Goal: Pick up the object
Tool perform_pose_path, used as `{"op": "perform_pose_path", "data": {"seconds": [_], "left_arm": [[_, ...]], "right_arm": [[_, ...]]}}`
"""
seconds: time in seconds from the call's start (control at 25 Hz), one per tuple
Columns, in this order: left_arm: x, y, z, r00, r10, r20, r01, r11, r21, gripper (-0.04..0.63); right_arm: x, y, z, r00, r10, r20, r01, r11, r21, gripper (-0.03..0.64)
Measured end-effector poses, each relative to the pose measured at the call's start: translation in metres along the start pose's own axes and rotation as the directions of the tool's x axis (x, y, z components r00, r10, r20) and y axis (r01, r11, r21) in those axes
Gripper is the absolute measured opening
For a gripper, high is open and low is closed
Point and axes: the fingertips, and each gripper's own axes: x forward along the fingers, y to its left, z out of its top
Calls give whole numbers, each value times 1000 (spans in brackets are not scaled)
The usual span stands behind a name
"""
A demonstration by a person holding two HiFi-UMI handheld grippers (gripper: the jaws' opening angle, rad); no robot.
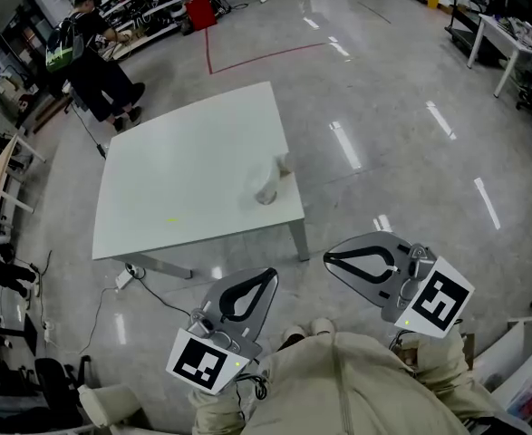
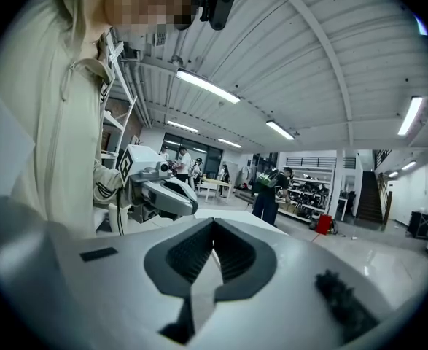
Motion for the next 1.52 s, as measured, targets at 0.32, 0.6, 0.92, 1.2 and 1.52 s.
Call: {"op": "perform_pose_path", "data": {"seconds": [0.32, 0.6, 0.92, 1.2, 1.52], "left_arm": [[14, 3, -4, 1000, 6, -21, -7, 1000, -21, 8], [35, 31, -12, 1000, -9, -12, 8, 1000, -14, 8], [48, 80, -10, 1000, -18, -7, 18, 1000, -13, 6], [66, 131, -14, 999, -40, -5, 40, 999, -25, 8], [79, 171, -19, 996, -91, 2, 91, 995, -27, 8]], "right_arm": [[-2, -14, -9, 1000, 12, -3, -12, 1000, 8, 3], [17, -39, -22, 1000, 12, -17, -12, 1000, -13, 3], [55, -76, -22, 1000, 1, -18, -2, 1000, -5, 3], [93, -115, -27, 999, -13, -43, 13, 1000, -15, 3], [131, -137, -54, 983, -32, -182, 24, 999, -44, 3]]}}
